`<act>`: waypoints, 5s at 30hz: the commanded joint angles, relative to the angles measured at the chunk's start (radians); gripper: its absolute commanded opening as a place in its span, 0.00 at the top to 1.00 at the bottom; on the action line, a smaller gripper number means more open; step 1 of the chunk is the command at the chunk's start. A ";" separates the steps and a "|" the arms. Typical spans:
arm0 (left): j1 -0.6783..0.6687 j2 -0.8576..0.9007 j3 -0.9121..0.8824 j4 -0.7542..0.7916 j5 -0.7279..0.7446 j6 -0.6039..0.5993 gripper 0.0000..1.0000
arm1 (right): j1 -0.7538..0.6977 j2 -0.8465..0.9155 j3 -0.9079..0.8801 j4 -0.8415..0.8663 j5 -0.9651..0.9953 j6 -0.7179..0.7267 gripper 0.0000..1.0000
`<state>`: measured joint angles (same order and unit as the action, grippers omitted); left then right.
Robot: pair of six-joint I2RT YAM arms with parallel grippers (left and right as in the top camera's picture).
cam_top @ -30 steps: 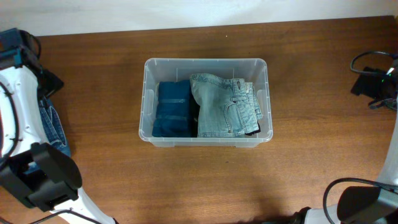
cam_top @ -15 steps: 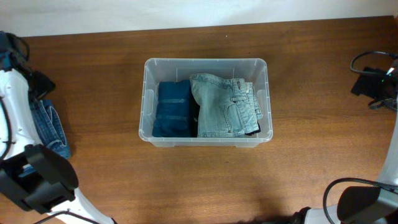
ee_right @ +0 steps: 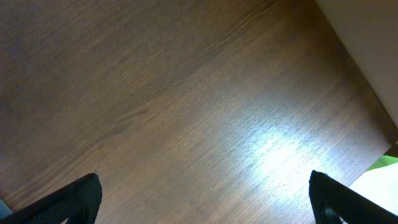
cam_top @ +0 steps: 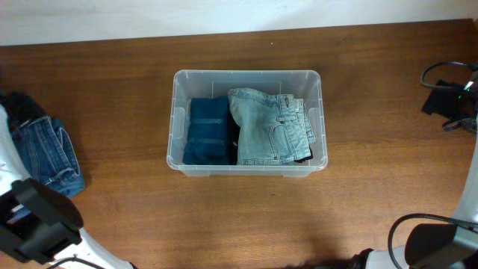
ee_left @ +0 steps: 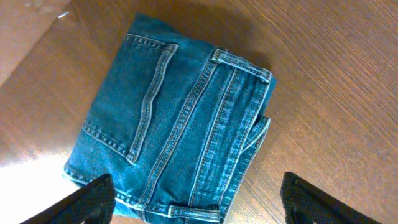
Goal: Pack container
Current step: 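Withdraw the left gripper to the dark-wash jeans on the left, then grasp the folded dark-wash jeans with the left gripper, then carry the dark-wash jeans into the bin's left side and release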
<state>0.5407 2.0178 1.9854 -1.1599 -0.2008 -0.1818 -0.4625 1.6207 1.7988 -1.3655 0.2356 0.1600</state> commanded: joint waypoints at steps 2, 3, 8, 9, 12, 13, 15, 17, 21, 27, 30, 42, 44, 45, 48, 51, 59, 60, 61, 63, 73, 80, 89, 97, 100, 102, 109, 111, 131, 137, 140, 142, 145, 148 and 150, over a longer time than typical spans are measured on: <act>0.068 -0.002 -0.008 0.004 0.047 0.087 0.17 | -0.002 0.002 0.006 0.000 0.012 0.005 0.01; 0.087 0.010 -0.008 0.003 0.036 0.087 0.17 | -0.003 0.002 0.006 0.000 0.012 0.005 0.01; 0.175 0.058 -0.008 -0.006 0.081 0.177 0.16 | -0.002 0.002 0.006 0.000 0.012 0.005 0.01; 0.198 0.076 -0.008 -0.002 0.090 0.209 0.16 | -0.003 0.002 0.006 0.000 0.012 0.005 0.01; 0.236 0.124 -0.008 0.008 0.120 0.245 0.16 | -0.003 0.002 0.006 0.000 0.012 0.005 0.01; 0.244 0.153 -0.008 0.009 0.126 0.267 0.16 | -0.002 0.002 0.006 0.000 0.012 0.005 0.01; 0.249 0.191 -0.008 0.012 0.125 0.290 0.16 | -0.002 0.002 0.006 0.000 0.012 0.005 0.01; 0.249 0.242 -0.008 0.021 0.056 0.289 0.16 | -0.003 0.002 0.006 0.000 0.012 0.005 0.01; 0.250 0.286 -0.008 0.082 -0.009 0.289 0.15 | -0.002 0.002 0.006 0.000 0.012 0.005 0.01; 0.240 0.363 -0.008 0.095 0.216 0.381 0.14 | -0.002 0.002 0.006 0.000 0.012 0.005 0.01; 0.224 0.409 -0.008 0.073 0.356 0.421 0.14 | -0.003 0.002 0.006 0.000 0.012 0.005 0.01; 0.192 0.351 0.092 -0.014 0.623 0.467 0.16 | -0.002 0.002 0.006 0.000 0.012 0.005 0.01; 0.196 0.319 0.117 -0.023 0.619 0.467 0.17 | -0.002 0.002 0.006 0.000 0.012 0.005 0.01; 0.197 0.304 0.131 -0.028 0.598 0.465 0.17 | -0.002 0.002 0.006 0.000 0.012 0.005 0.01; 0.197 0.263 0.148 -0.038 0.491 0.459 0.17 | -0.003 0.002 0.006 0.000 0.012 0.005 0.01; 0.196 0.240 0.148 -0.038 0.287 0.409 0.19 | -0.002 0.002 0.006 0.000 0.012 0.005 0.01; 0.221 0.241 0.132 -0.031 0.045 0.241 0.79 | -0.002 0.002 0.006 0.000 0.012 0.005 0.01; 0.223 0.241 0.120 -0.030 0.039 0.241 0.80 | -0.003 0.002 0.006 0.000 0.012 0.005 0.02; 0.227 0.241 0.105 -0.027 0.020 0.224 0.79 | -0.003 0.002 0.006 0.000 0.012 0.005 0.01; 0.235 0.244 0.056 -0.014 -0.032 0.184 0.80 | -0.002 0.002 0.006 0.000 0.012 0.005 0.01; 0.266 0.245 -0.198 0.055 0.137 0.148 0.95 | -0.003 0.002 0.006 0.000 0.012 0.005 0.01; 0.267 0.244 -0.177 -0.117 0.231 0.148 0.99 | -0.003 0.002 0.006 0.000 0.012 0.005 0.01; 0.268 0.243 0.267 -0.394 0.213 0.148 0.58 | -0.003 0.002 0.006 0.000 0.012 0.005 0.01; 0.264 0.243 0.237 -0.328 0.436 0.293 0.13 | -0.003 0.002 0.006 0.000 0.012 0.005 0.01; 0.260 0.243 0.117 -0.229 0.460 0.328 0.13 | -0.003 0.002 0.006 0.000 0.012 0.005 0.01; 0.256 0.243 -0.008 -0.124 0.460 0.334 0.13 | -0.003 0.002 0.006 0.000 0.012 0.005 0.01; 0.249 0.243 -0.250 0.143 0.474 0.334 0.05 | -0.003 0.002 0.006 0.000 0.012 0.005 0.01; 0.243 0.243 -0.305 0.198 0.475 0.333 0.04 | -0.003 0.002 0.006 0.000 0.012 0.005 0.01; 0.211 0.211 0.008 -0.129 0.676 0.333 0.99 | -0.003 0.002 0.006 0.000 0.012 0.005 0.01; 0.127 0.063 0.140 -0.180 0.676 0.259 0.99 | -0.003 0.002 0.006 0.000 0.012 0.005 0.01; 0.046 -0.026 0.167 -0.175 0.676 0.210 0.99 | -0.003 0.002 0.006 0.000 0.012 0.005 0.01; -0.027 -0.091 0.194 -0.177 0.674 0.169 0.99 | -0.003 0.002 0.006 0.000 0.012 0.005 0.01; -0.140 -0.166 0.233 -0.177 0.676 0.126 0.99 | -0.003 0.002 0.006 0.000 0.012 0.005 0.01; -0.331 -0.244 0.306 -0.159 0.676 0.060 0.99 | -0.003 0.002 0.006 0.000 0.012 0.005 0.01; -0.442 -0.262 0.344 -0.138 0.676 0.003 0.99 | -0.003 0.002 0.006 0.000 0.012 0.005 0.01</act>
<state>0.2520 1.8549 2.2360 -1.3357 0.4038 -0.0692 -0.4625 1.6207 1.7988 -1.3655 0.2356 0.1604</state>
